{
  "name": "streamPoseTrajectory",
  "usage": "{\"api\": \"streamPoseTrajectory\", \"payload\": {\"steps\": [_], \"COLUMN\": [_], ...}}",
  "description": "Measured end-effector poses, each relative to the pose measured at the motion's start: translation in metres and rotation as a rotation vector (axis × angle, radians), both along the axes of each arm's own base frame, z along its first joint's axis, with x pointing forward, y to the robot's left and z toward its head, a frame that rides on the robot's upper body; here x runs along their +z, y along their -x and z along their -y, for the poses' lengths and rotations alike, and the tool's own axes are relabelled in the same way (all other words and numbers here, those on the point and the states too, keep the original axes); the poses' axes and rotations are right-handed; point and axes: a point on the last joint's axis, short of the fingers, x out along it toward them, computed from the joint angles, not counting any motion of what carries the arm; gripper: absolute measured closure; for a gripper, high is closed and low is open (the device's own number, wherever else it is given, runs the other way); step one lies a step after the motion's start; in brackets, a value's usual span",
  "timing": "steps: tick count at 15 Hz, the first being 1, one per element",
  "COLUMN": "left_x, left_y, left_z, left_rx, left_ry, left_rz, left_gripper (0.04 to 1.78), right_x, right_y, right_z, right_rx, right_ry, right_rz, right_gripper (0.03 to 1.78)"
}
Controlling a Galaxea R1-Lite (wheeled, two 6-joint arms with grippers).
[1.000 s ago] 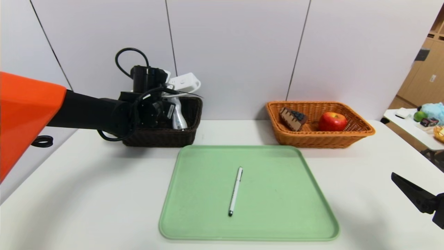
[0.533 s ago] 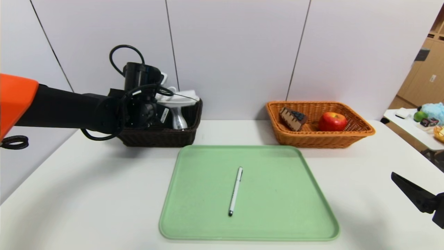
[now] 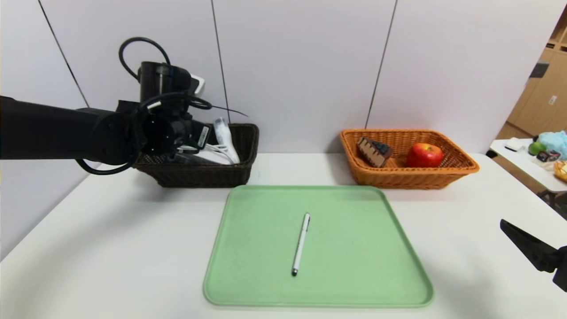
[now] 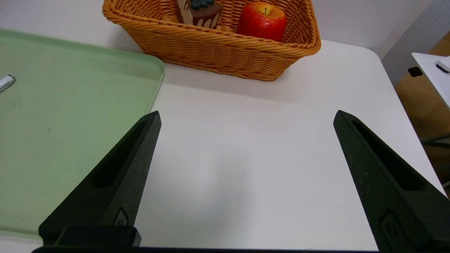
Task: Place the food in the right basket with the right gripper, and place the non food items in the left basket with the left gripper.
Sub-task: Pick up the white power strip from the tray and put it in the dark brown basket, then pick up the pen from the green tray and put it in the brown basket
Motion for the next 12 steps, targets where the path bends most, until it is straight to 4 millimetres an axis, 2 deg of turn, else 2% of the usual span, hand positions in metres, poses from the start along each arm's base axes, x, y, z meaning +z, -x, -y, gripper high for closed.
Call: {"api": "streamPoseTrajectory", "payload": {"steps": [3, 6, 9, 12], "left_x": [0.024, 0.034, 0.019, 0.001], "left_y": [0.030, 0.061, 0.092, 0.121], "left_z": [0.031, 0.064, 0.092, 0.111], "left_rx": [-0.090, -0.153, -0.139, -0.141], "left_ry": [0.126, 0.328, 0.443, 0.470], "left_rz": [0.065, 0.072, -0.041, -0.192], "left_gripper": [0.40, 0.31, 0.25, 0.21], "right_x": [-0.001, -0.001, -0.003, -0.007], "right_y": [0.000, 0.000, 0.001, 0.003], "right_z": [0.000, 0.000, 0.000, 0.000], "right_rx": [0.001, 0.001, -0.001, -0.001], "right_ry": [0.004, 0.005, 0.004, 0.004], "right_rz": [-0.004, -0.005, -0.011, -0.020], "right_gripper": [0.12, 0.12, 0.12, 0.12]}}
